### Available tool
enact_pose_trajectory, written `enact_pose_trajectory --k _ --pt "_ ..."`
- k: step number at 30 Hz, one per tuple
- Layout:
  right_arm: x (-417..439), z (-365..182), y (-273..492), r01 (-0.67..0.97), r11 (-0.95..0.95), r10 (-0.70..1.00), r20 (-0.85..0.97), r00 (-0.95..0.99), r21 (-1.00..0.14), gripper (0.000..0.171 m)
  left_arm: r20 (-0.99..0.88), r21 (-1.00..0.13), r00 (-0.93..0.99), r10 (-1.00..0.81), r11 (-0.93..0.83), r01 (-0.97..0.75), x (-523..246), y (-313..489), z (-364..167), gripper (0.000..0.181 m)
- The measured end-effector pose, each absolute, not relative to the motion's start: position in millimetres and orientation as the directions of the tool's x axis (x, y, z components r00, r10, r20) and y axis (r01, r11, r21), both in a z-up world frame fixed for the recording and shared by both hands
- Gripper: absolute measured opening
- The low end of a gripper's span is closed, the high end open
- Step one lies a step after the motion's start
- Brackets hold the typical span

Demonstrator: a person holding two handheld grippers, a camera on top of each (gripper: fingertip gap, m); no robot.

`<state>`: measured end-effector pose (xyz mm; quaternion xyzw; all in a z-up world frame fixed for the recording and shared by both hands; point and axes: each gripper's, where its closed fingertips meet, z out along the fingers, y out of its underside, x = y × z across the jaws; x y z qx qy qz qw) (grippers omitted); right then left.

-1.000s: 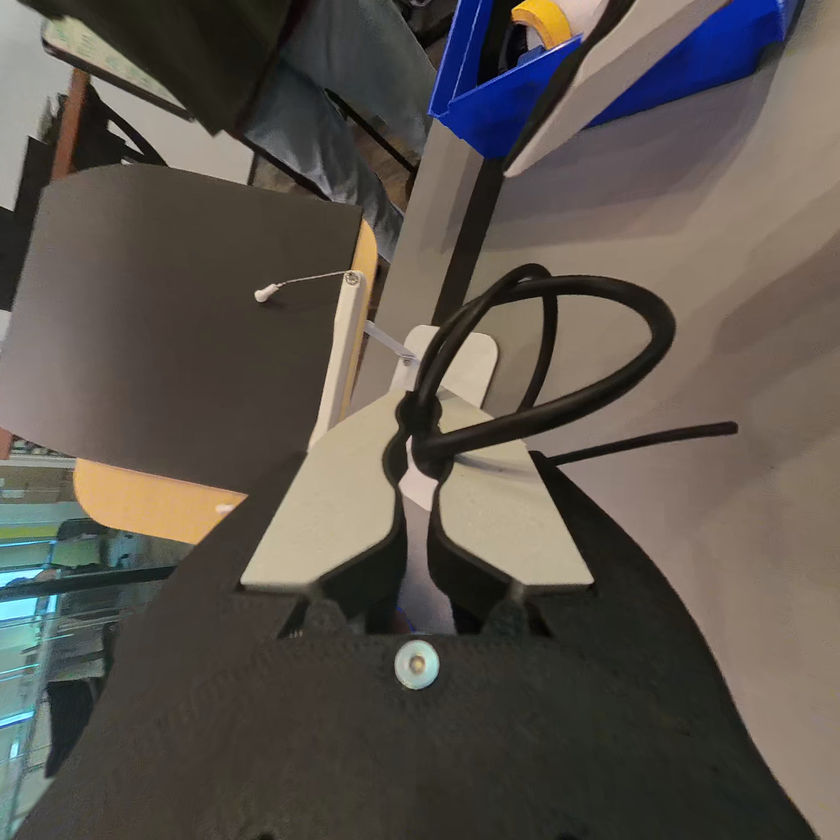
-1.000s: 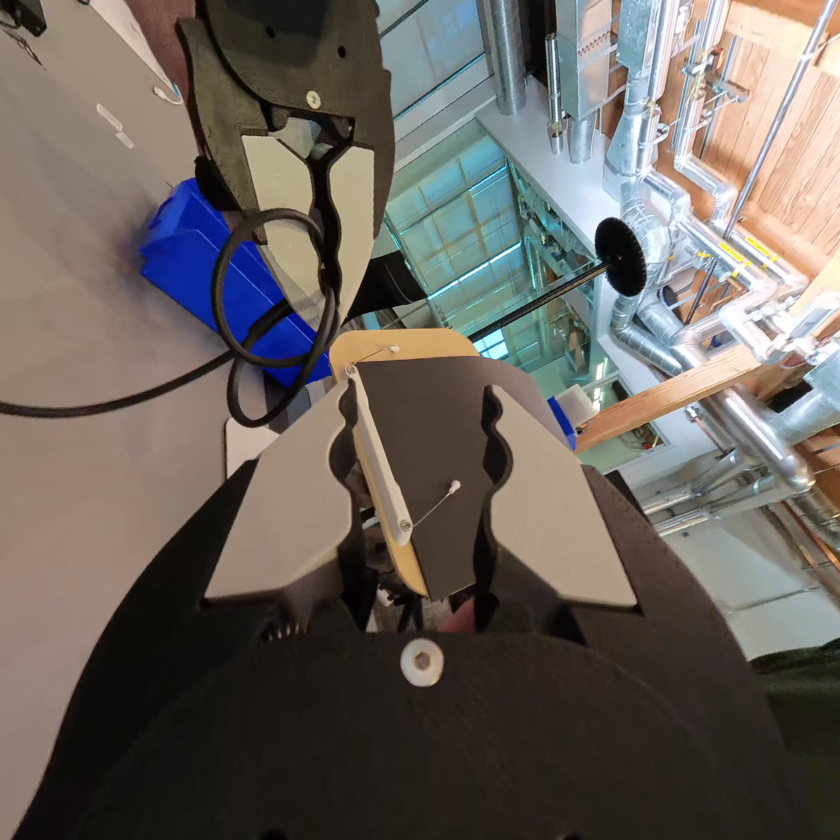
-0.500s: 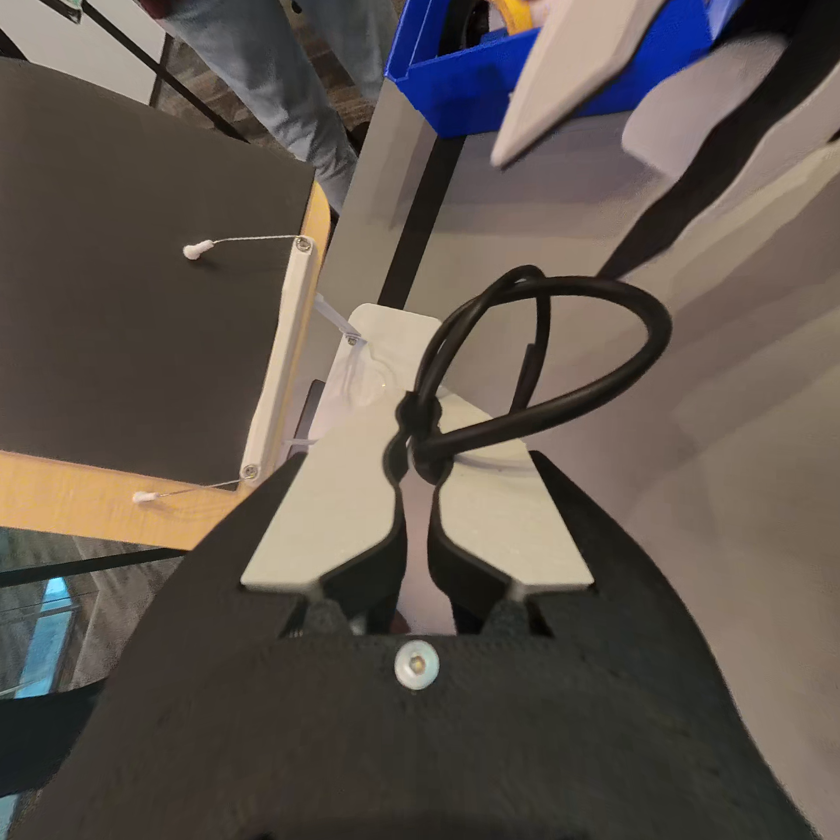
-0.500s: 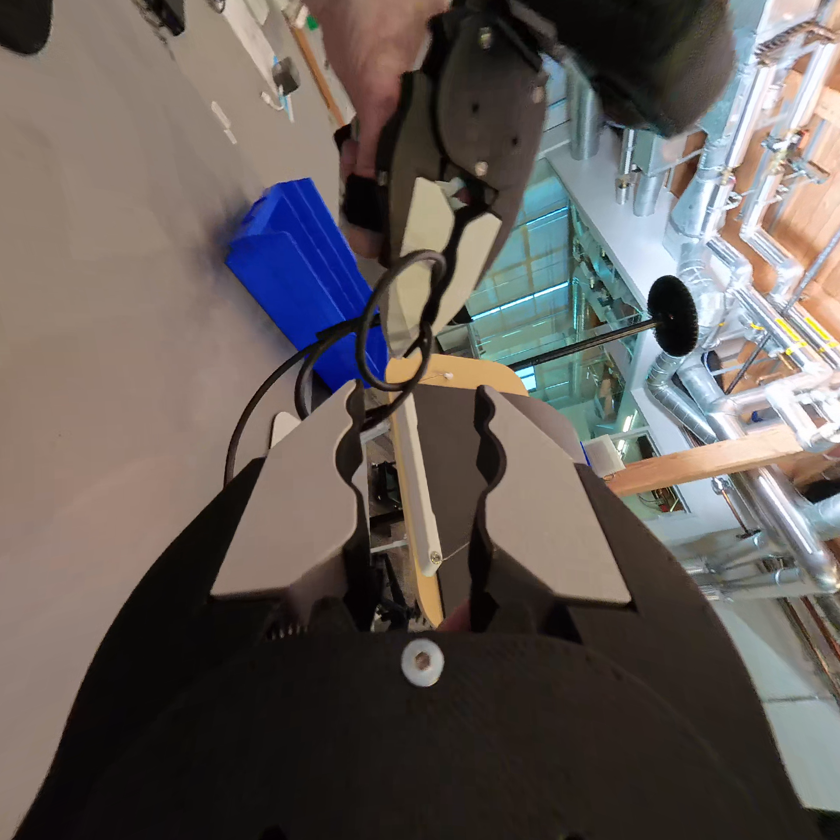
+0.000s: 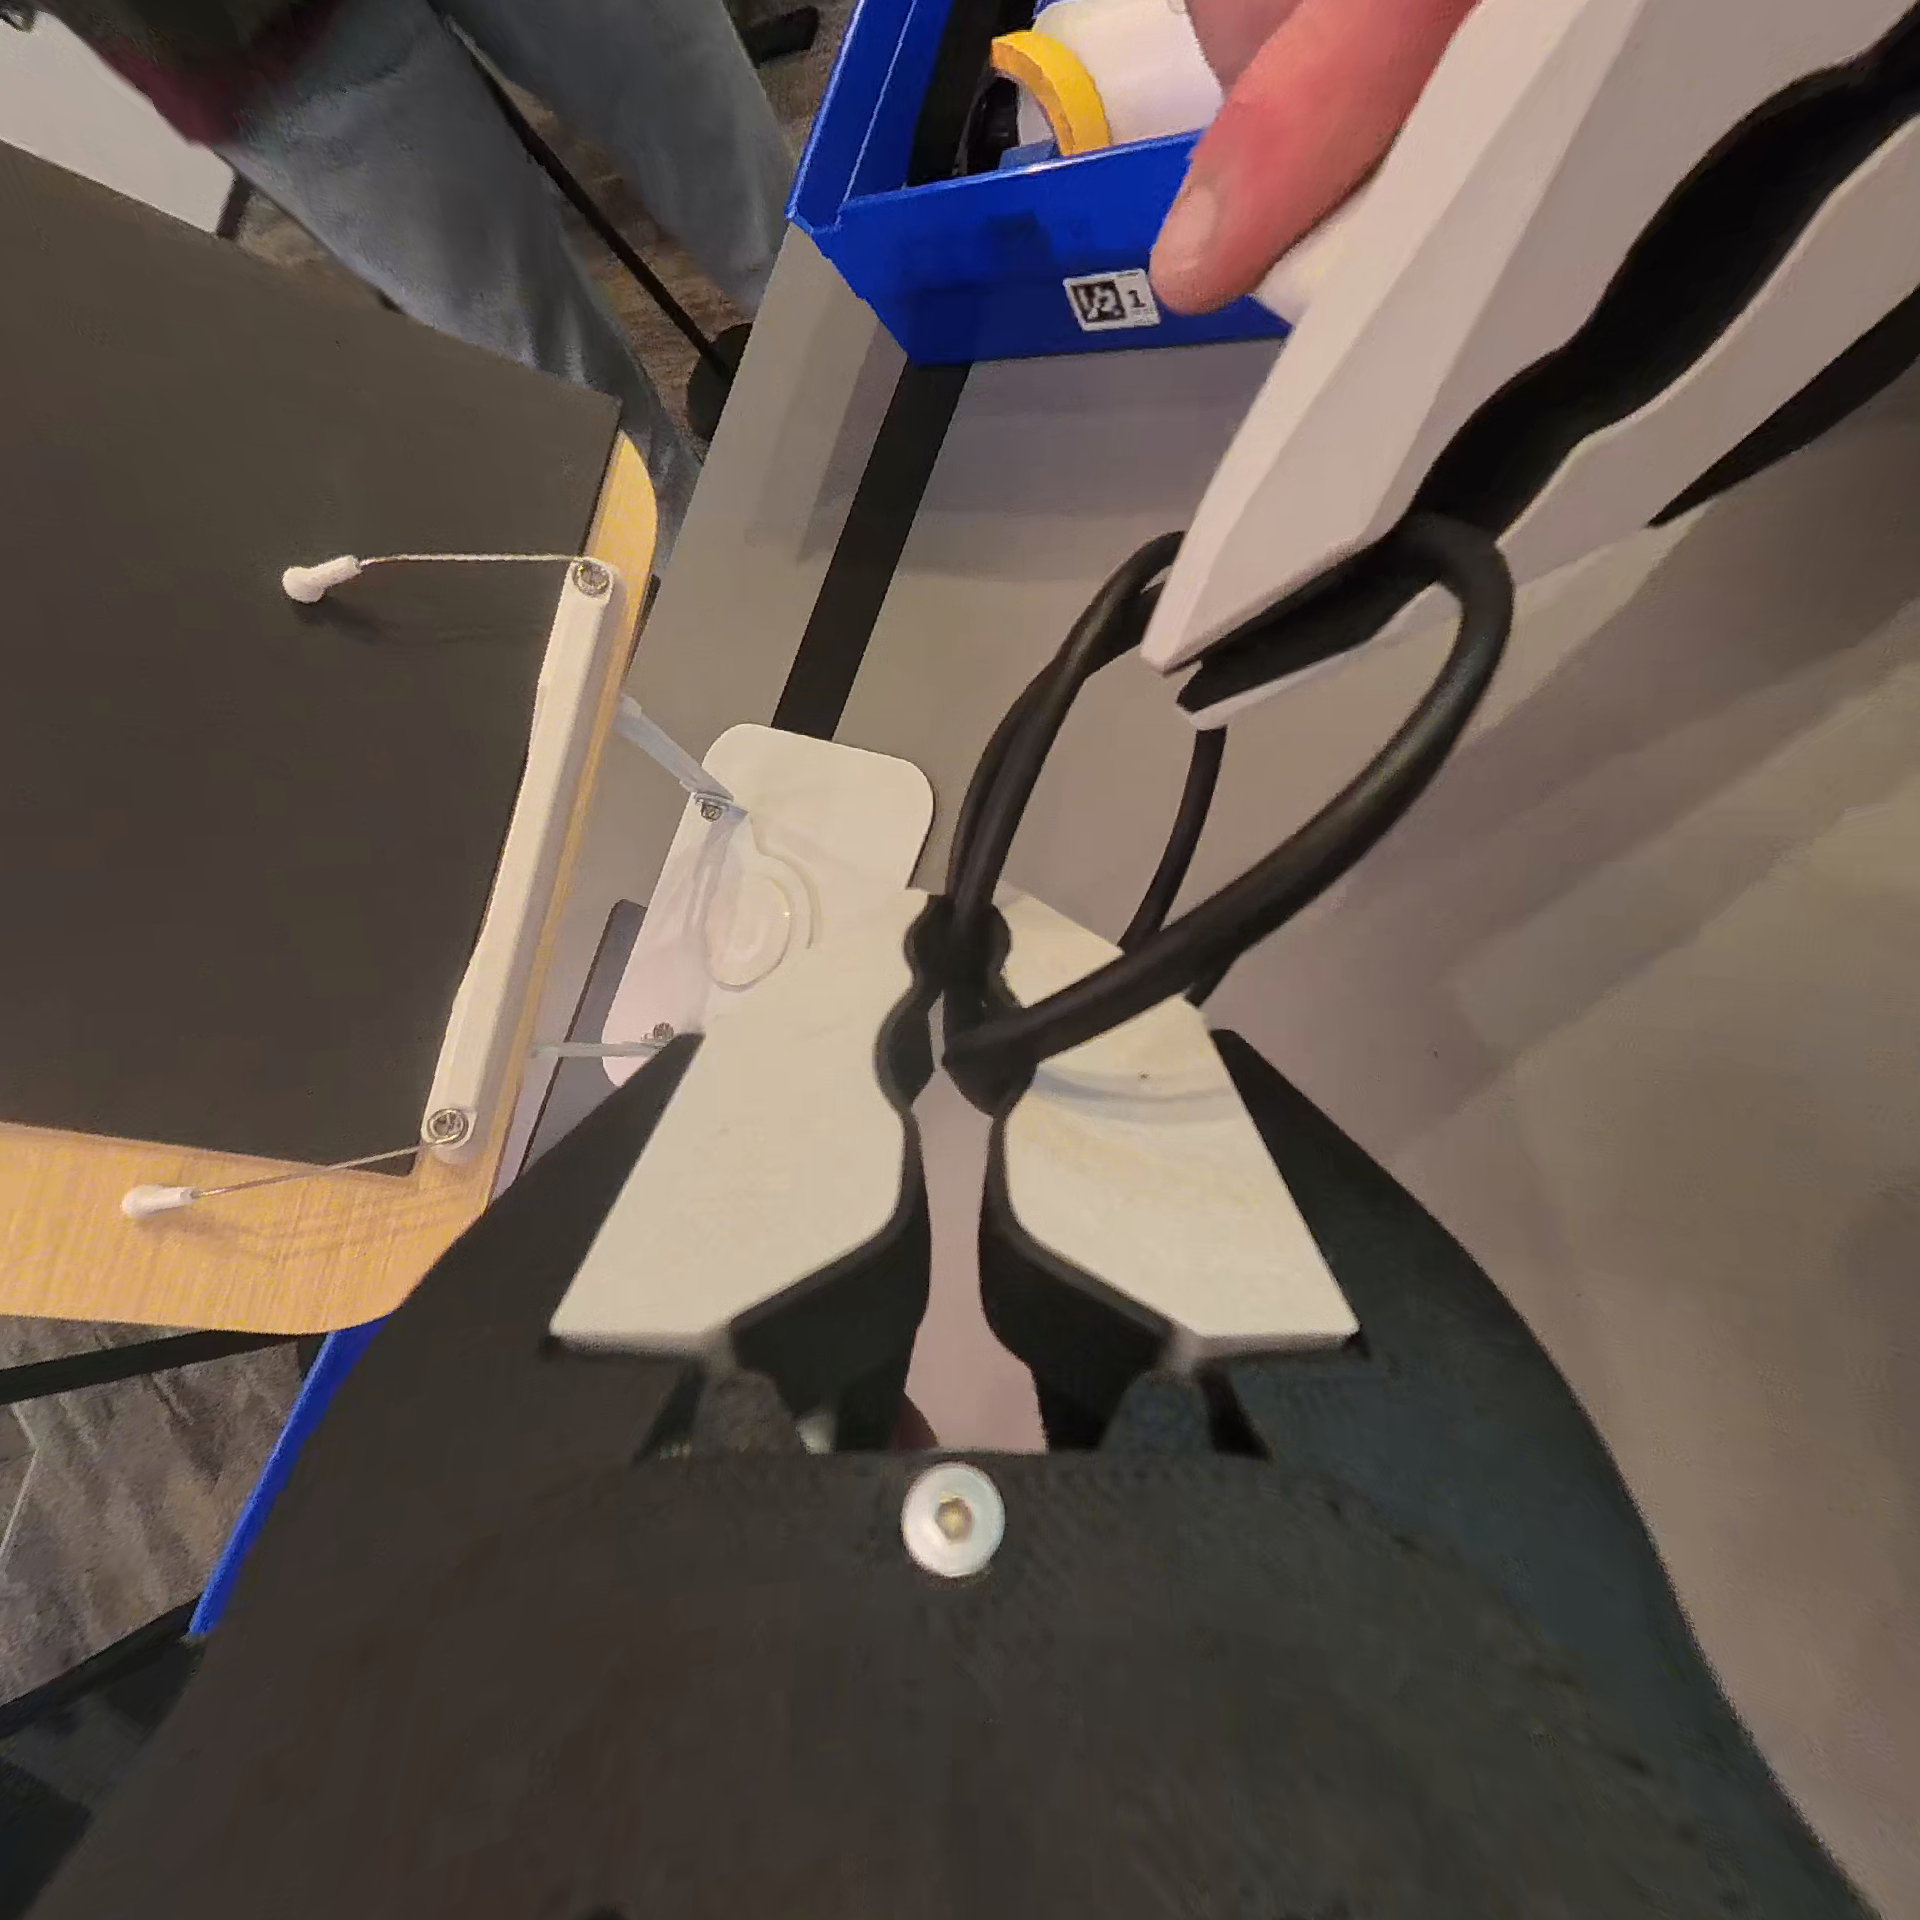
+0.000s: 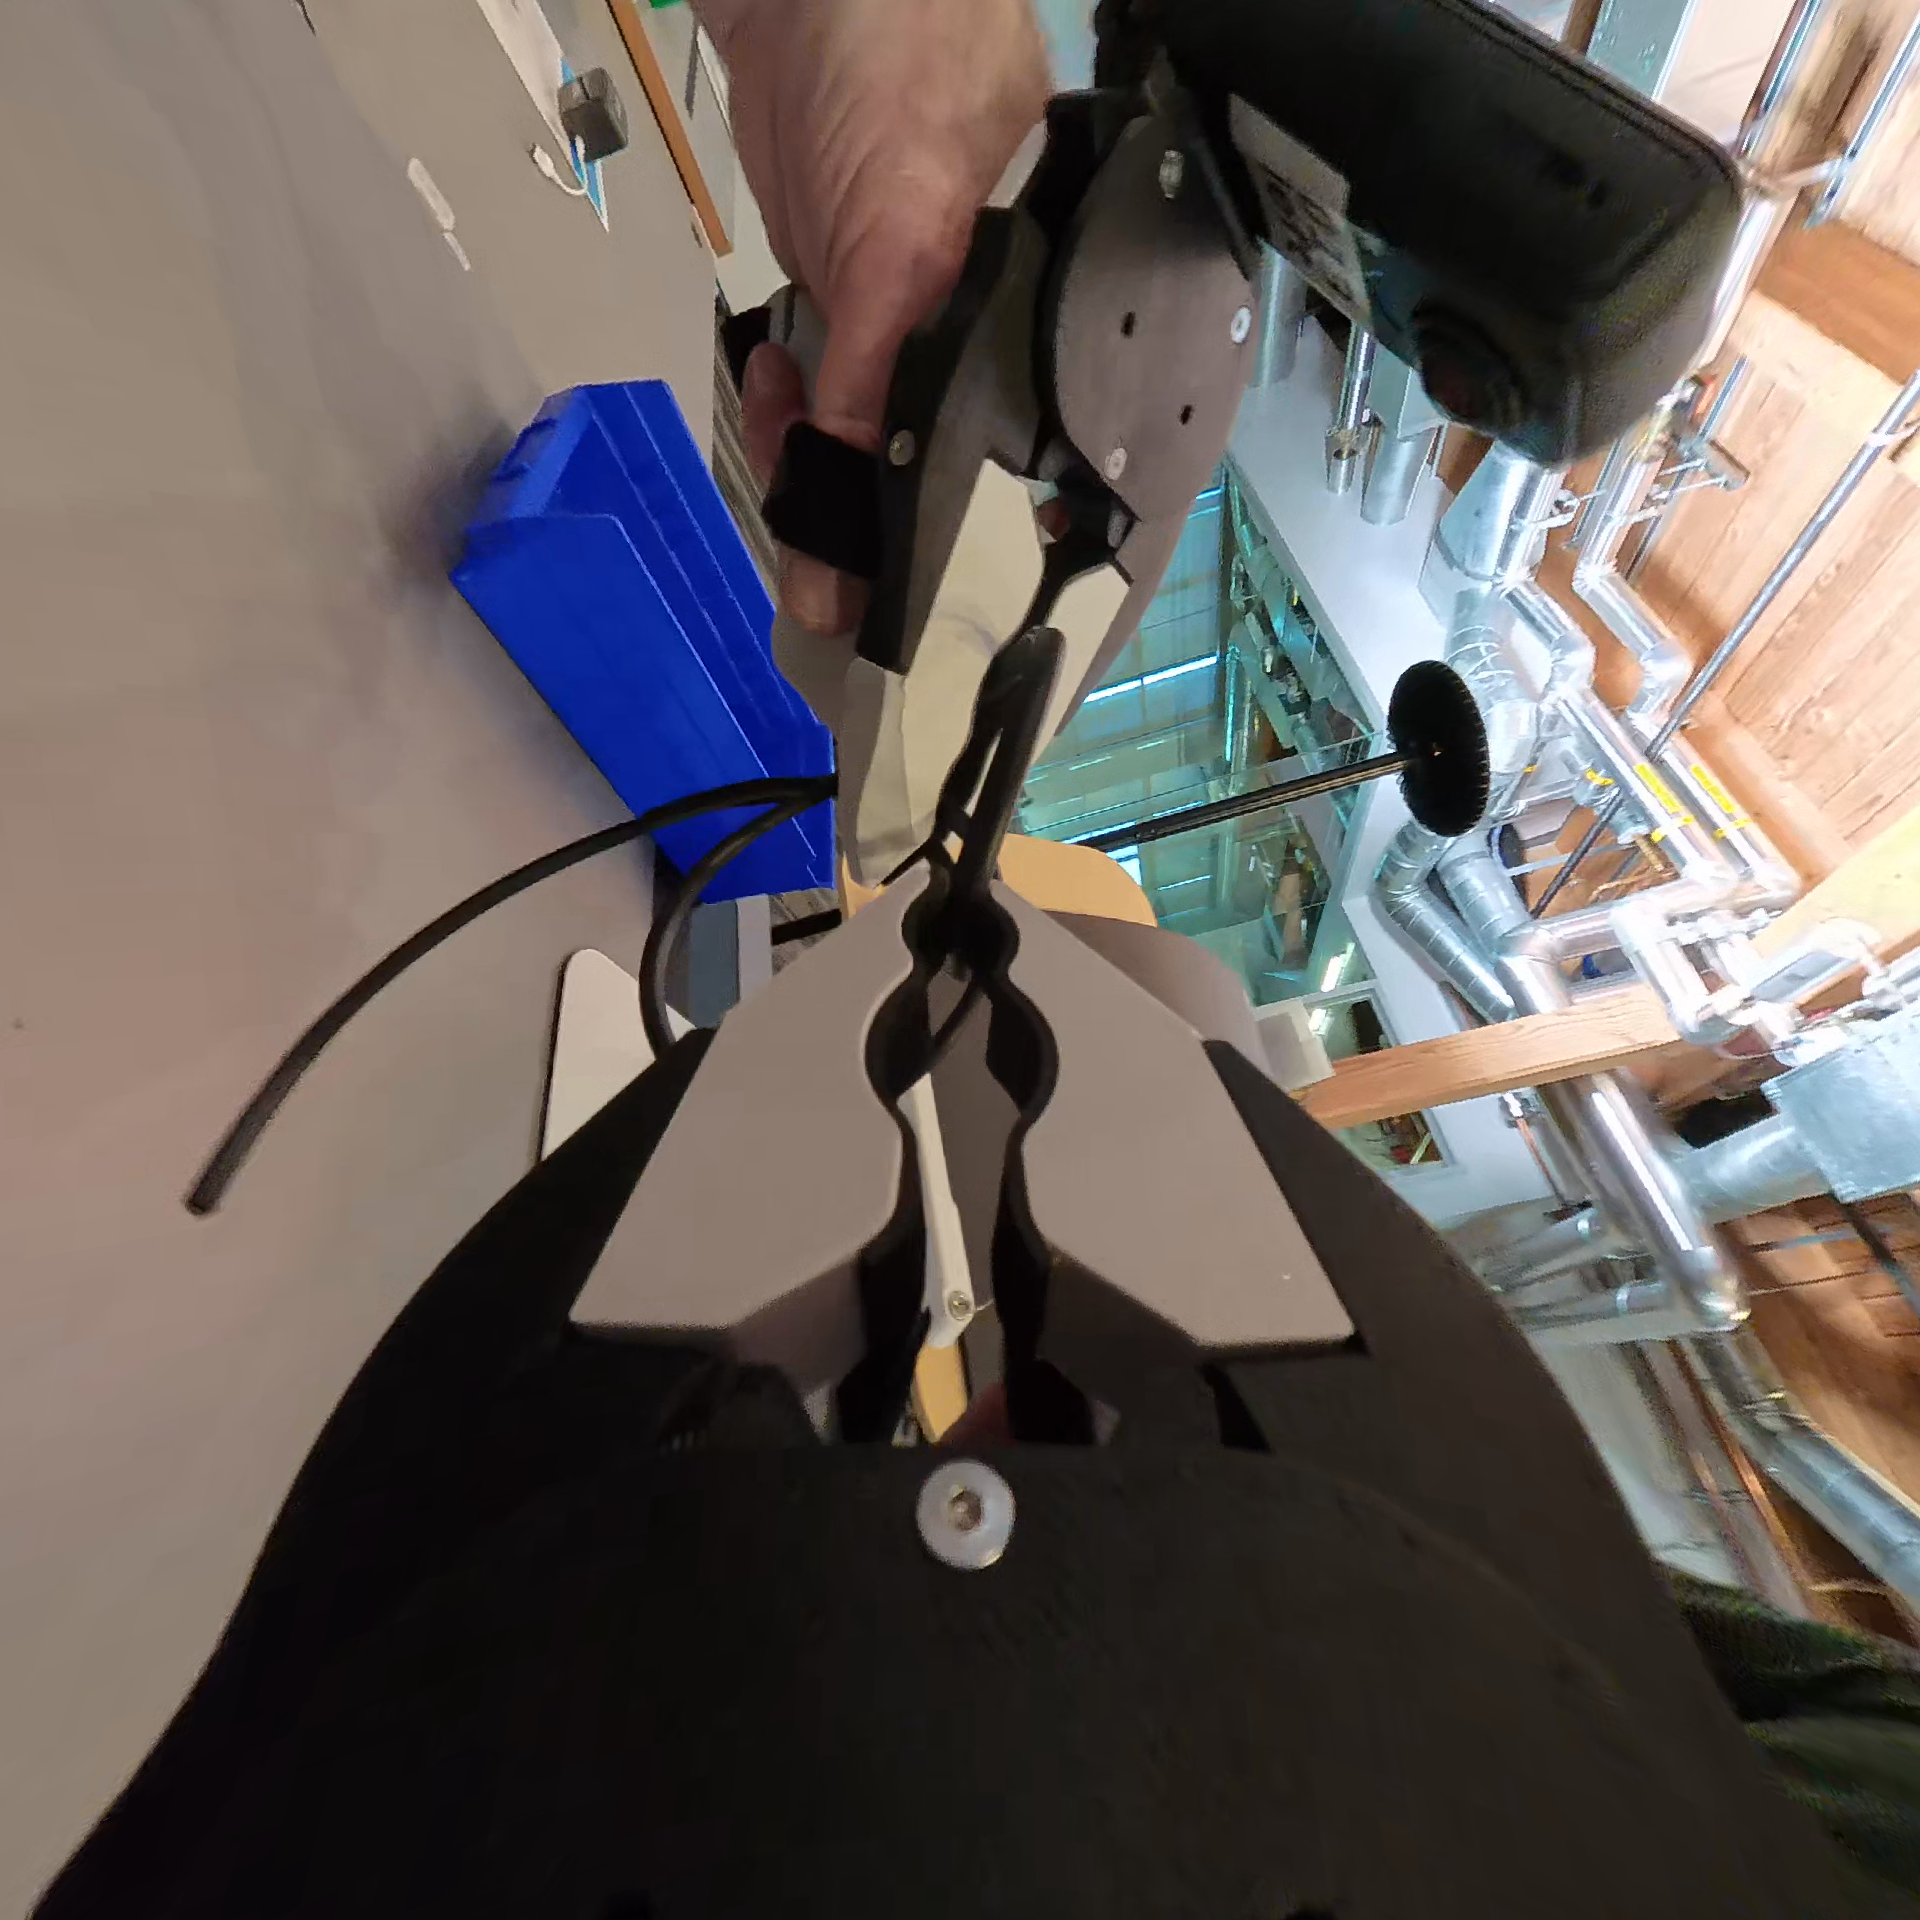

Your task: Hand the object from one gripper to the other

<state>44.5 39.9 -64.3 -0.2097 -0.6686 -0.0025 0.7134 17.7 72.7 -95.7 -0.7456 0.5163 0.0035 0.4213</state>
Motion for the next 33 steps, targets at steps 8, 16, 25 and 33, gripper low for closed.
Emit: enact_pose_trajectory --k 8,16,25,33 --pt "58 -42 42 0.194 0.824 0.51 0.846 0.156 -0.532 0.0 -0.468 -0.64 0.435 -0.769 -0.045 -0.767 25 71 -98 0.025" --pt "81 -5 54 0.112 0.734 0.624 0.731 0.277 -0.669 0.0 -0.507 -0.698 0.427 -0.749 0.066 -0.713 37 60 -82 0.028" --pt "97 3 68 0.143 0.714 0.63 0.718 0.296 -0.685 0.0 -0.5 -0.751 0.468 -0.729 0.096 -0.653 42 61 -73 0.004" --pt "81 -29 84 0.282 0.709 0.601 0.763 0.236 -0.646 0.024 -0.504 -0.699 0.463 -0.729 0.029 -0.714 25 63 -47 0.002"
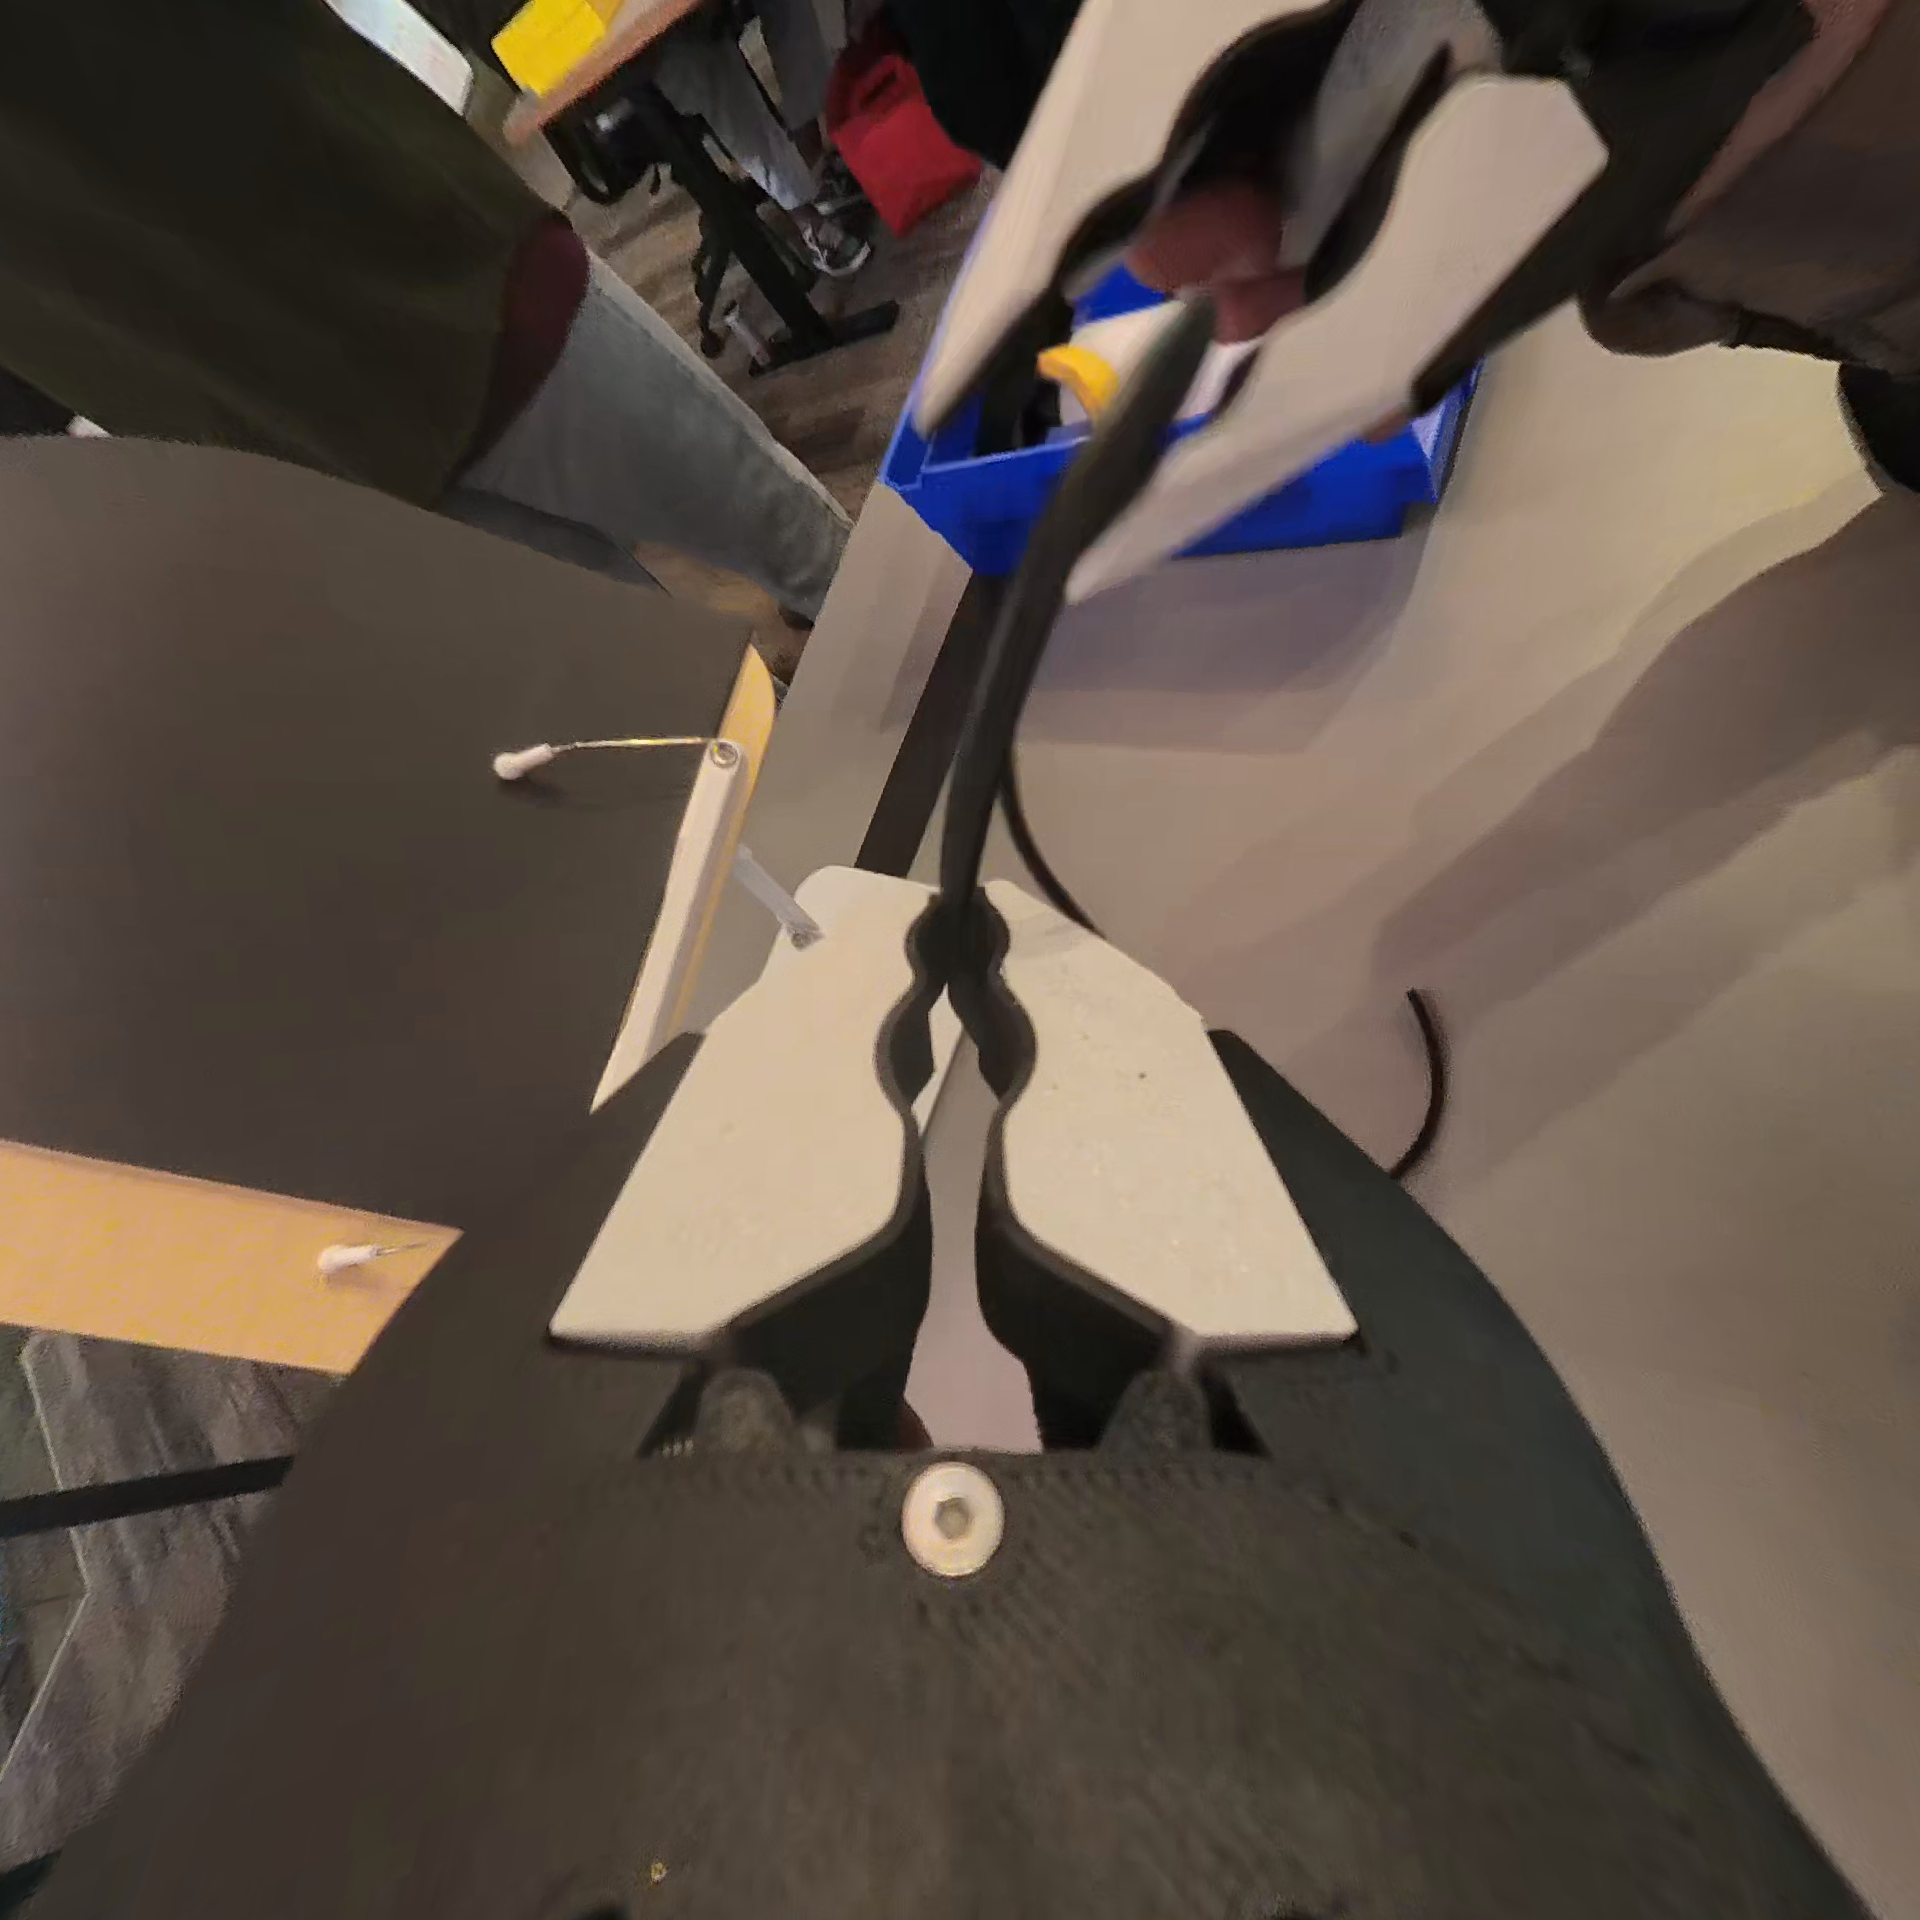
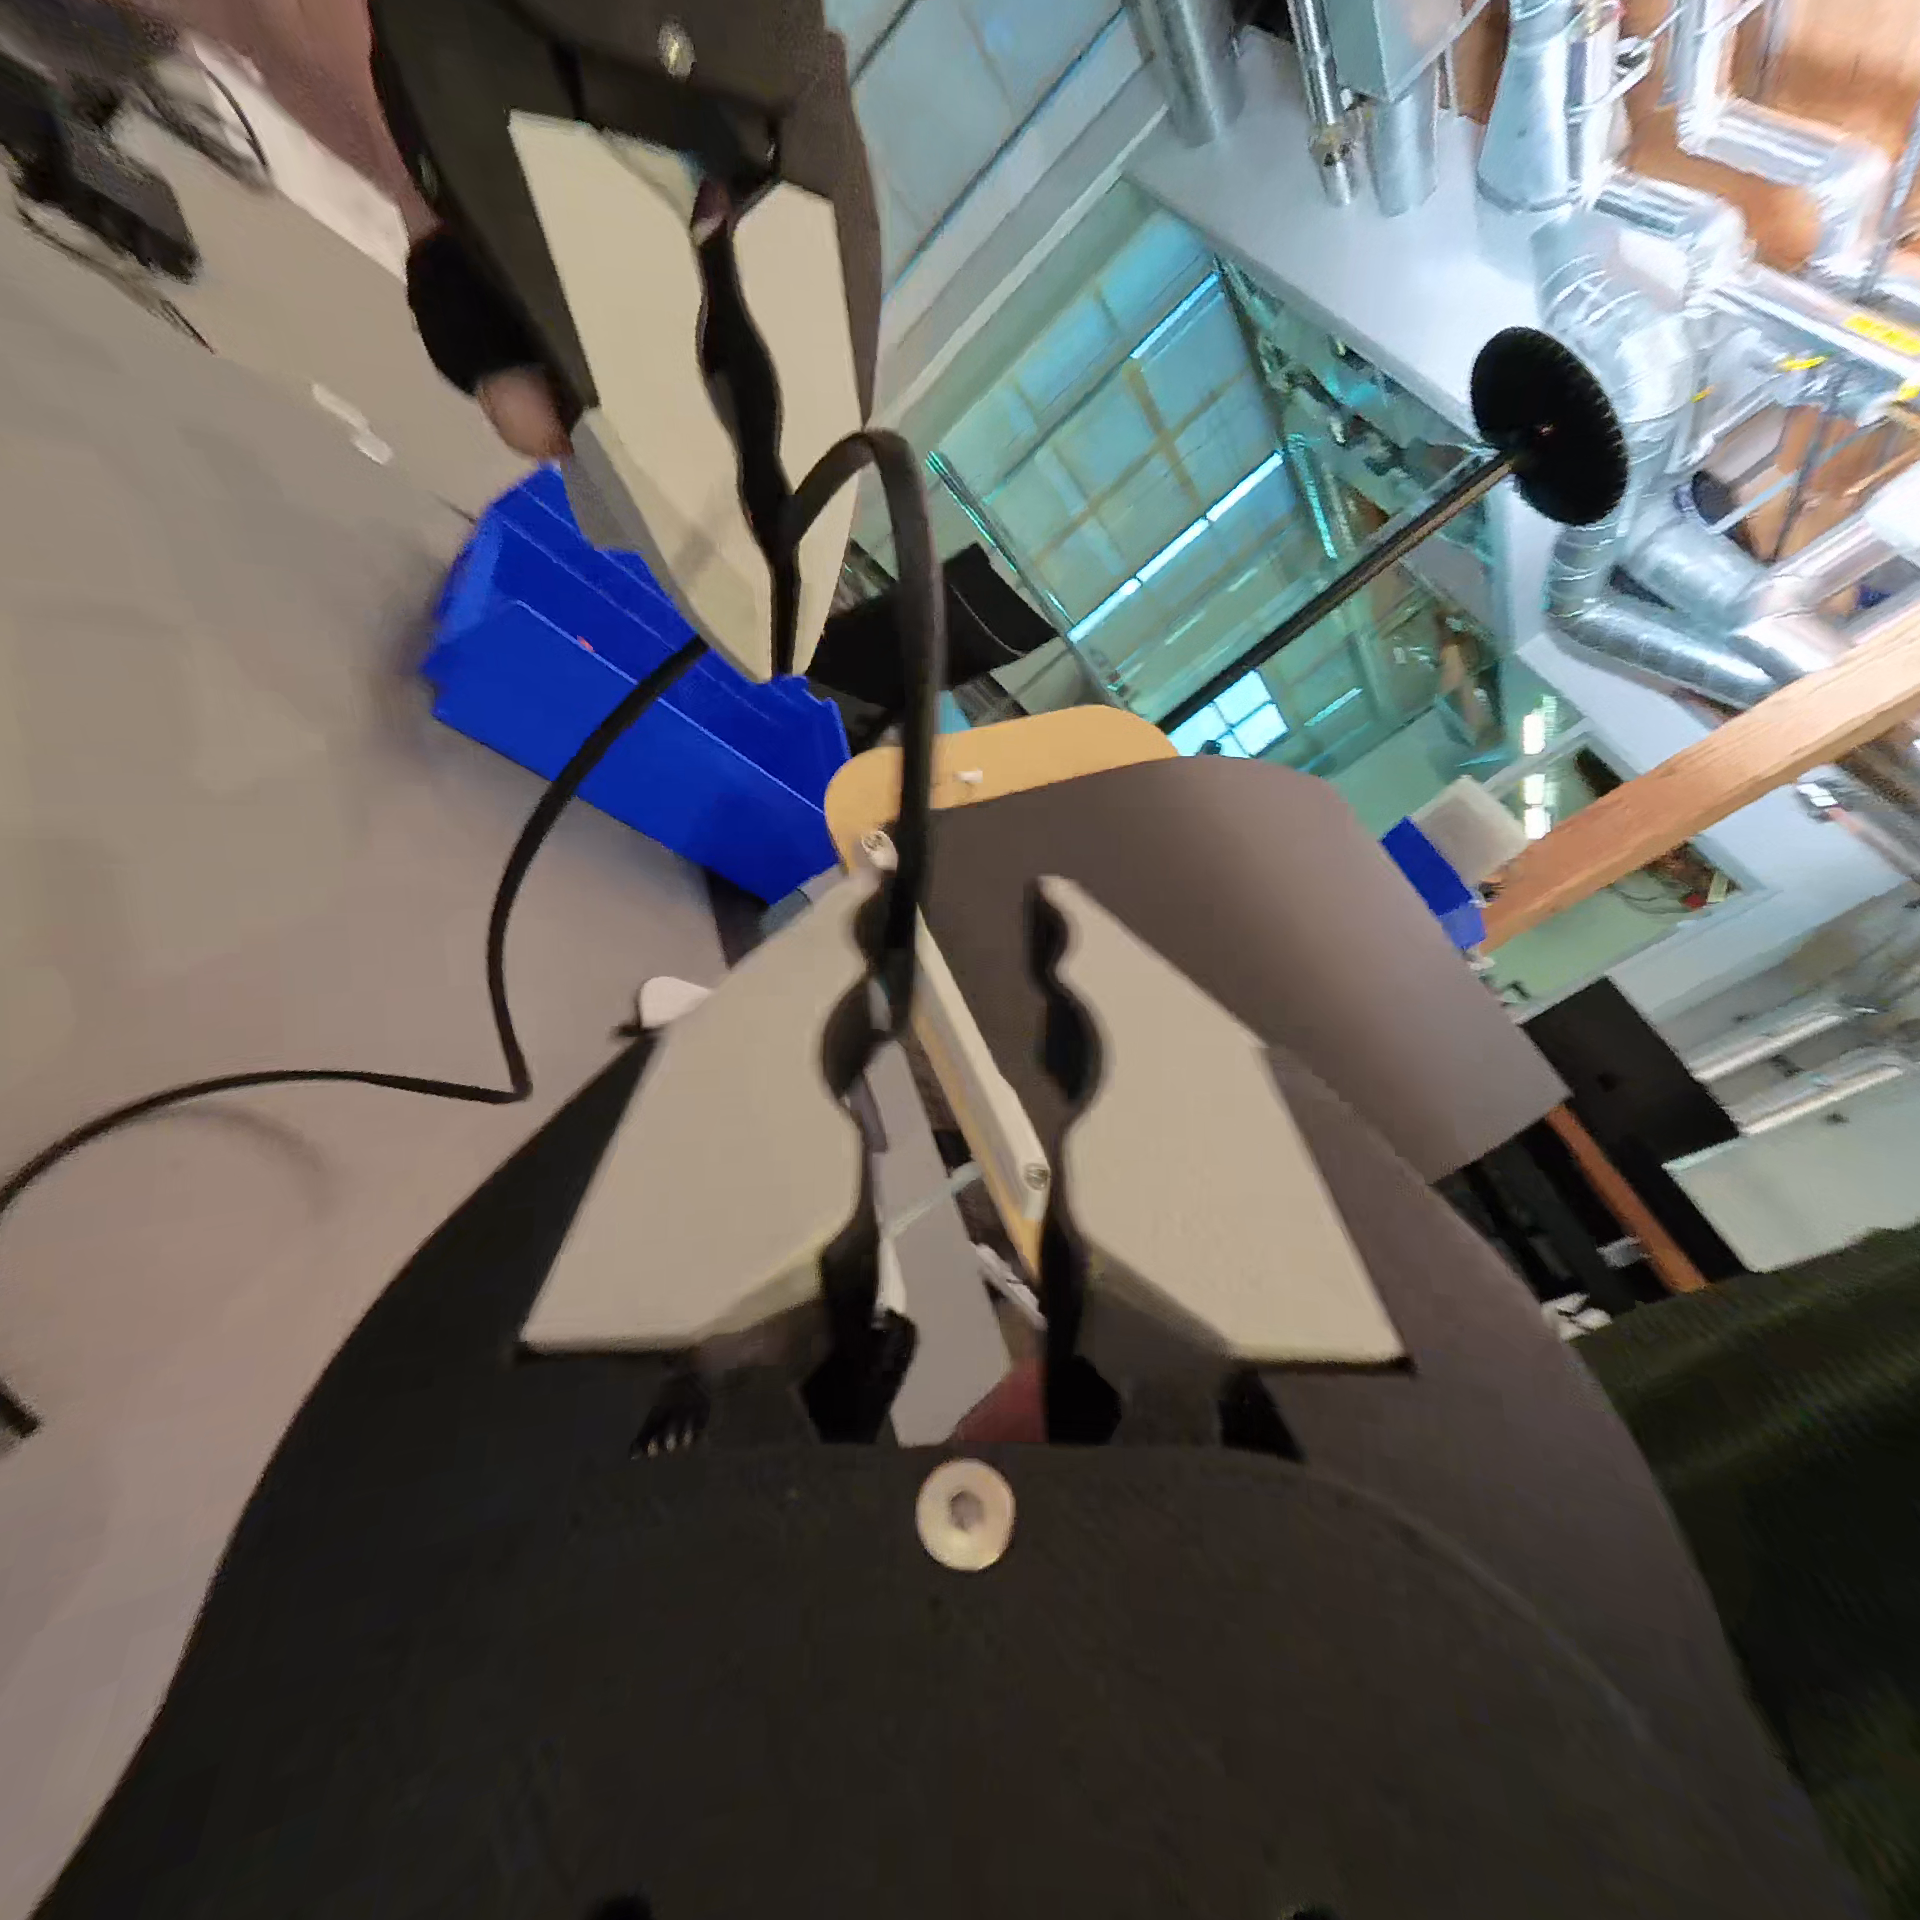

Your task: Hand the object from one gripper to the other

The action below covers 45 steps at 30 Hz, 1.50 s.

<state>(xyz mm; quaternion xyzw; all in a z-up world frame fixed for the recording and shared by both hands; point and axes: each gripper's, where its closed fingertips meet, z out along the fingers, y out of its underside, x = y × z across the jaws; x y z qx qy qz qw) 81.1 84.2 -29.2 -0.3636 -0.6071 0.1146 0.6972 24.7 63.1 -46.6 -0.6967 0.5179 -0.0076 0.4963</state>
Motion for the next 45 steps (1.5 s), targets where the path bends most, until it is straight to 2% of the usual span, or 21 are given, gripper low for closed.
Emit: enact_pose_trajectory --k 1,2,6,10,13,16,18,21,24,31,34,35,37,45 --pt "80 -29 83 0.309 0.729 0.563 0.792 0.237 -0.611 0.05 -0.489 -0.696 0.466 -0.737 0.009 -0.718 23 64 -45 0.002" --pt "79 -27 80 0.328 0.758 0.512 0.826 0.237 -0.564 0.062 -0.472 -0.695 0.471 -0.745 -0.015 -0.719 21 65 -44 0.002" --pt "80 -13 57 0.389 0.87 0.233 0.948 0.216 -0.302 0.072 -0.383 -0.655 0.474 -0.793 -0.128 -0.744 13 68 -48 0.002" --pt "74 -22 37 0.429 0.902 0.012 0.995 0.103 -0.055 0.064 -0.399 -0.564 0.42 -0.815 -0.143 -0.814 10 71 -48 0.003" --pt "70 -42 41 0.481 0.87 -0.111 0.993 -0.027 0.11 0.07 -0.425 -0.476 0.353 -0.833 -0.126 -0.87 11 71 -45 0.003" --pt "69 -51 52 0.544 0.82 -0.148 0.984 -0.094 0.176 0.088 -0.412 -0.397 0.31 -0.857 -0.137 -0.907 13 70 -42 0.003" --pt "67 -57 64 0.599 0.777 -0.152 0.981 -0.12 0.193 0.107 -0.408 -0.345 0.284 -0.868 -0.141 -0.928 16 71 -41 0.003" --pt "58 -61 72 0.622 0.755 -0.185 0.978 -0.101 0.207 0.106 -0.377 -0.281 0.23 -0.897 -0.126 -0.952 26 68 -48 0.003" --pt "55 -64 85 0.652 0.723 -0.219 0.971 -0.096 0.228 0.102 -0.355 -0.249 0.188 -0.916 -0.101 -0.963 39 65 -55 0.003" --pt "53 -55 85 0.623 0.741 -0.31 0.95 -0.013 0.25 0.078 -0.277 -0.271 0.17 -0.946 -0.093 -0.958 59 64 -66 0.003" --pt "54 -46 84 0.63 0.737 -0.345 0.937 0.044 0.242 0.048 -0.243 -0.27 0.174 -0.954 -0.105 -0.957 60 65 -70 0.003" --pt "55 -42 83 0.632 0.741 -0.348 0.935 0.07 0.228 0.03 -0.227 -0.272 0.178 -0.957 -0.113 -0.956 61 65 -71 0.003" --pt "56 -37 81 0.633 0.747 -0.343 0.933 0.109 0.201 0.003 -0.209 -0.275 0.182 -0.961 -0.121 -0.954 61 64 -72 0.003" --pt "61 -32 83 0.62 0.782 -0.217 0.961 0.17 0.067 0.0 -0.216 -0.348 0.207 -0.954 -0.123 -0.929 66 65 -66 0.003"
